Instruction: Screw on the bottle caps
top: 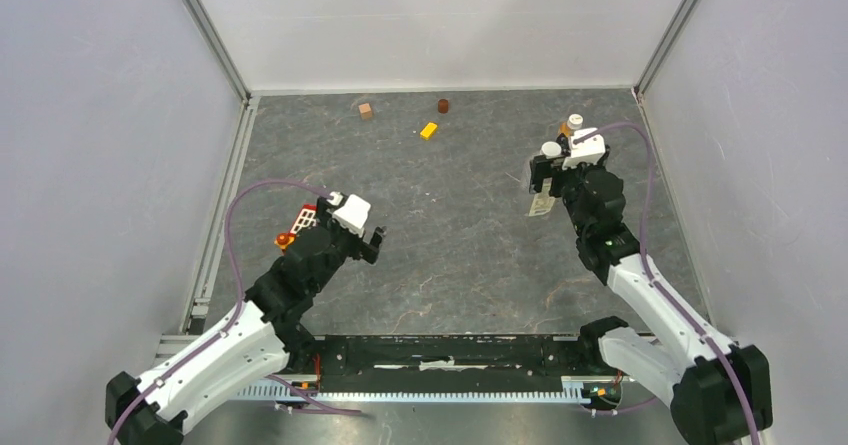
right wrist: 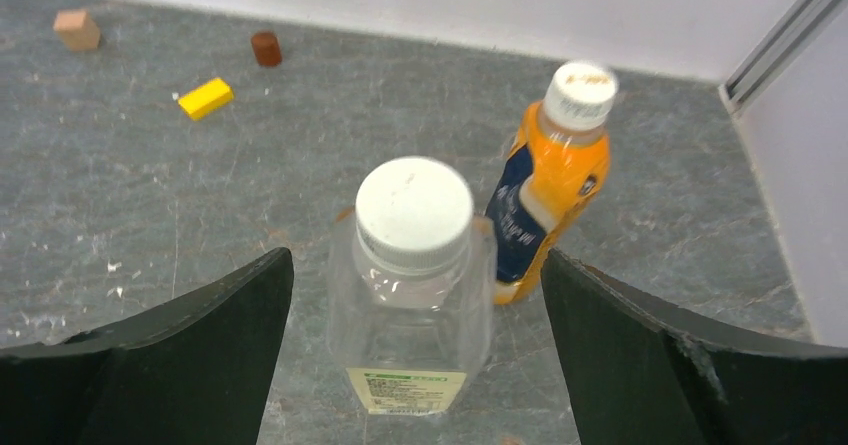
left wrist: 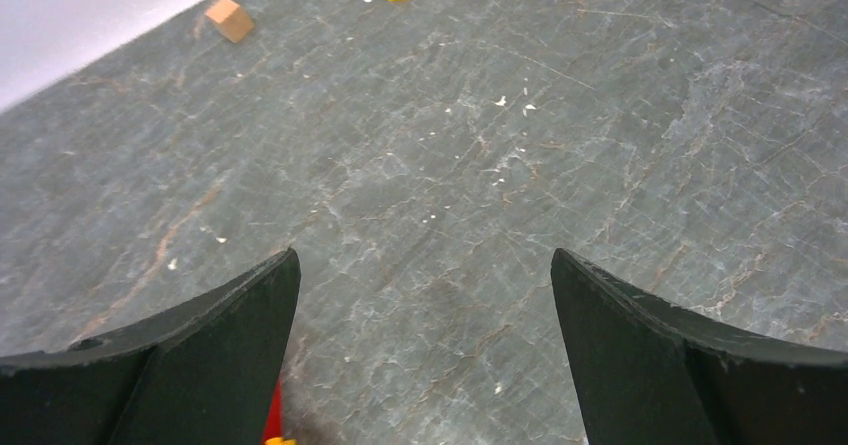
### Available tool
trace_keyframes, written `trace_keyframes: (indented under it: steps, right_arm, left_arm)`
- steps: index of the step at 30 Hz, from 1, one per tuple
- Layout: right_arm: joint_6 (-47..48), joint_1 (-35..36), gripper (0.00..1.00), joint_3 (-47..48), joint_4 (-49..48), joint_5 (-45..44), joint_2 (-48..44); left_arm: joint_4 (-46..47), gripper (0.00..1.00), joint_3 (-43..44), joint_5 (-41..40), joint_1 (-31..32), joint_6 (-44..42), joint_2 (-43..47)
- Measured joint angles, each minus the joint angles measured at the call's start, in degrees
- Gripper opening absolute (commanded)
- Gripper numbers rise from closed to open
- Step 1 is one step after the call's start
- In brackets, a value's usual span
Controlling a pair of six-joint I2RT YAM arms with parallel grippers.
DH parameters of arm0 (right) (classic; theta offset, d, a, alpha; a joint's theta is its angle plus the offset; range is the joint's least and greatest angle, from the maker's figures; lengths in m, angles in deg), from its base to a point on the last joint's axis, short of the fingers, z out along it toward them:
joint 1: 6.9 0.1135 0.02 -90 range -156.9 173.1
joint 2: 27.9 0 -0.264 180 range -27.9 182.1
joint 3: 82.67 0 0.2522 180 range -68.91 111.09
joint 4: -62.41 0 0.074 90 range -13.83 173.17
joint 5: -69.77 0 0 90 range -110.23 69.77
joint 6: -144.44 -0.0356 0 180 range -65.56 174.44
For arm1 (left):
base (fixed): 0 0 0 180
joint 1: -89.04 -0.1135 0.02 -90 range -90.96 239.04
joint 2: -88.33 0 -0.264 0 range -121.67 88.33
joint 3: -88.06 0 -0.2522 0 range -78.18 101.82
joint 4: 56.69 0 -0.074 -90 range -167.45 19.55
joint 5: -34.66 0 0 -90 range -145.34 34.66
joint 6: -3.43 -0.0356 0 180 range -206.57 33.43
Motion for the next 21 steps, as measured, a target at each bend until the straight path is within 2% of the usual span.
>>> trace_keyframes:
  steps: [5, 12, 21]
  right_arm:
    - [1.55, -0.02, 0.98, 1.75, 3.48, -1.92, -7.23]
    - [2.49, -0.02, 0.98, 2.58, 10.19, -10.45, -19.34]
    - [1.22, -0.07, 0.98, 2.43, 18.64, -16.83, -36.94]
  left_arm:
    - [-3.15, 1.00, 1.84, -3.32, 0.00, -2.49, 5.70]
    - [-4.02, 1.00, 3.98, -5.90, 0.00, -6.93, 16.87]
    - [-11.02, 1.00, 9.79, -7.21, 0.00, -6.80, 24.24]
